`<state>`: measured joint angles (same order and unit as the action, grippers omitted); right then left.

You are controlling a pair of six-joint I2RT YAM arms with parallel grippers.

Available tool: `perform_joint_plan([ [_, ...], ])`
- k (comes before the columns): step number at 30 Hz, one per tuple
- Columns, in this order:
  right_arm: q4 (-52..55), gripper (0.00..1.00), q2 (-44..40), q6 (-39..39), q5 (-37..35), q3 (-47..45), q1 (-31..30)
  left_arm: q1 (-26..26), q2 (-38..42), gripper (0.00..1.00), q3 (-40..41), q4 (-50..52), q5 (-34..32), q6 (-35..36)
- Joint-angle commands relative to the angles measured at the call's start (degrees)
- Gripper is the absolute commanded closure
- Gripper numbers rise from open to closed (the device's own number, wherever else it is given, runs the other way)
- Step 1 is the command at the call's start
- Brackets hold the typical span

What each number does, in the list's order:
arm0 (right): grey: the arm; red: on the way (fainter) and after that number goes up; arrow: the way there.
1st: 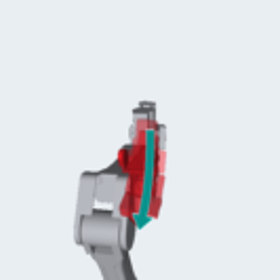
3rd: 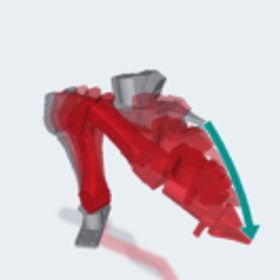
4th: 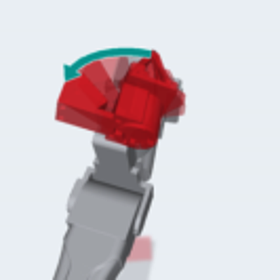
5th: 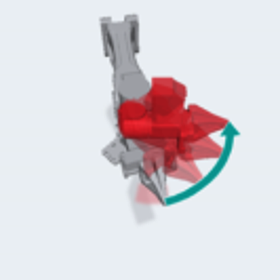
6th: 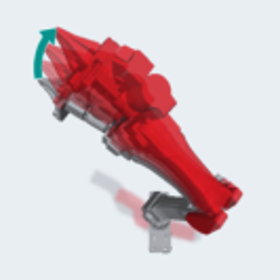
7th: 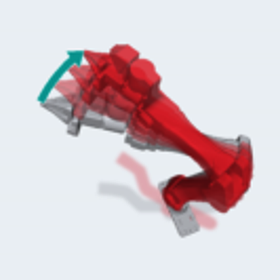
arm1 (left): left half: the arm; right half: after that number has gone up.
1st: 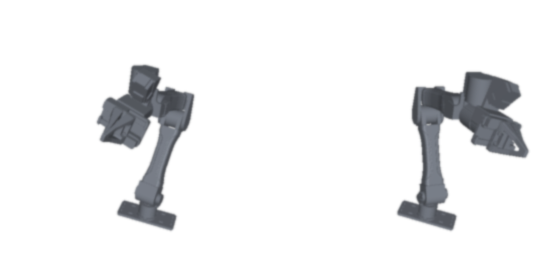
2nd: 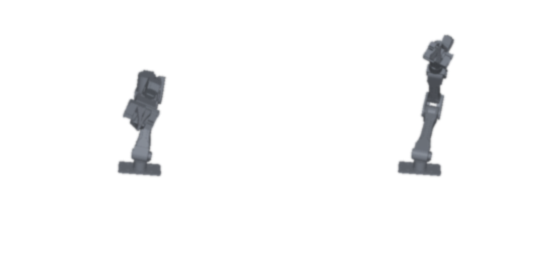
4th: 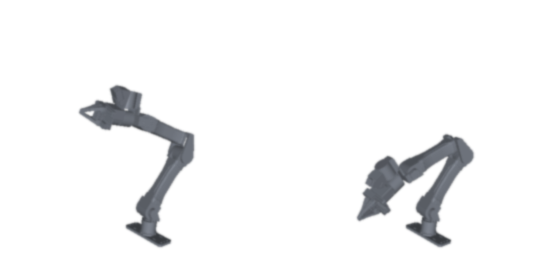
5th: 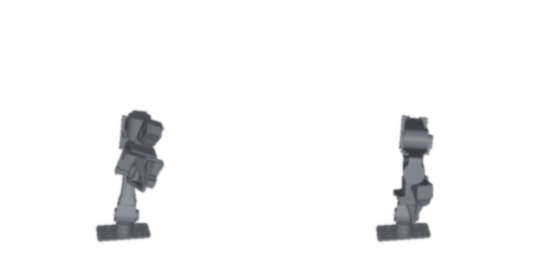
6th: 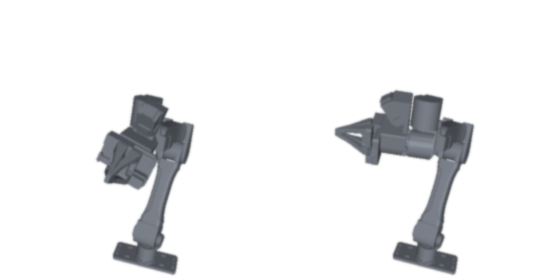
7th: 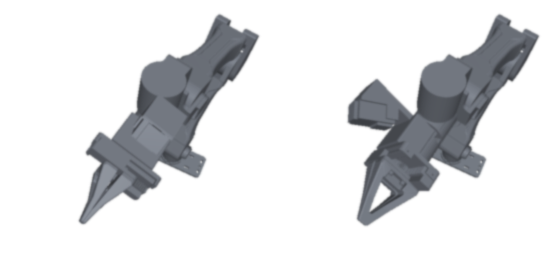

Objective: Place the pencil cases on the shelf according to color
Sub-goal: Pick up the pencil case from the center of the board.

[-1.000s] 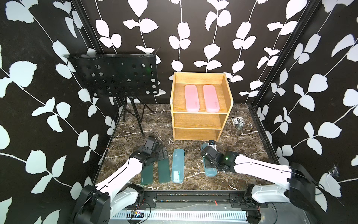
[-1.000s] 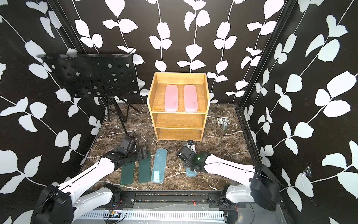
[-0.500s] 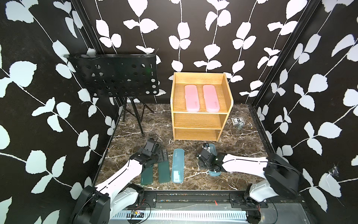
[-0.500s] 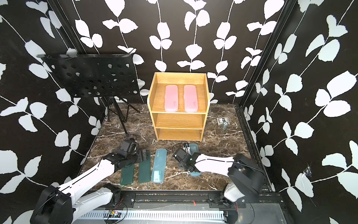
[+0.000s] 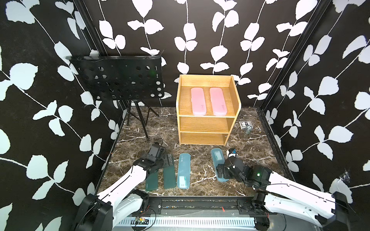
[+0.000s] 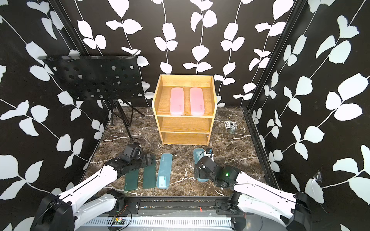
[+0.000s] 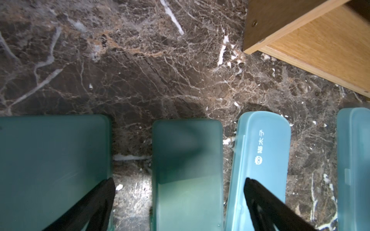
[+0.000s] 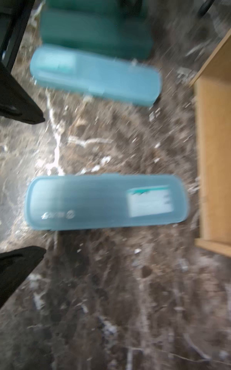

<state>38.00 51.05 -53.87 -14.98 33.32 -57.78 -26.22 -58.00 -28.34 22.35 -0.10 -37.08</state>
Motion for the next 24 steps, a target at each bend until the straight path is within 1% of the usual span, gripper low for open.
perform_joint_plan([
  [1,-0.99,0.01,0.84,-2.68,1.59,-5.43,-1.8,-0.16,0.58,0.01,1.11,-0.02,-0.36,0.1],
  [4,-4.73,0.01,2.75,-3.48,0.41,-7.73,-3.3,-0.15,0.14,0.01,1.31,-0.15,-0.17,-0.09],
  [8,-8.74,0.01,7.9,-3.88,-0.11,-8.93,-4.55,-0.15,0.33,0.01,1.57,-0.28,-0.14,-0.48],
  [16,-12.23,0.01,18.46,-4.71,-1.6,-8.64,-6.9,-0.15,0.44,0.01,1.85,-0.03,-0.2,-1.02],
  [21,-13.49,0.01,22.86,-6.98,-3.74,-9.55,-7.95,-0.15,0.44,0.01,1.76,-0.02,-0.25,-1.23],
  [23,-14.29,0.06,23.98,-7.3,-4.56,-9.78,-8.36,-0.17,0.43,0.01,1.54,-0.02,-0.25,-1.29],
  [24,-14.74,0.1,24.45,-7.26,-4.83,-9.9,-8.5,-0.17,0.39,0.01,1.44,0.13,-0.25,-1.32],
])
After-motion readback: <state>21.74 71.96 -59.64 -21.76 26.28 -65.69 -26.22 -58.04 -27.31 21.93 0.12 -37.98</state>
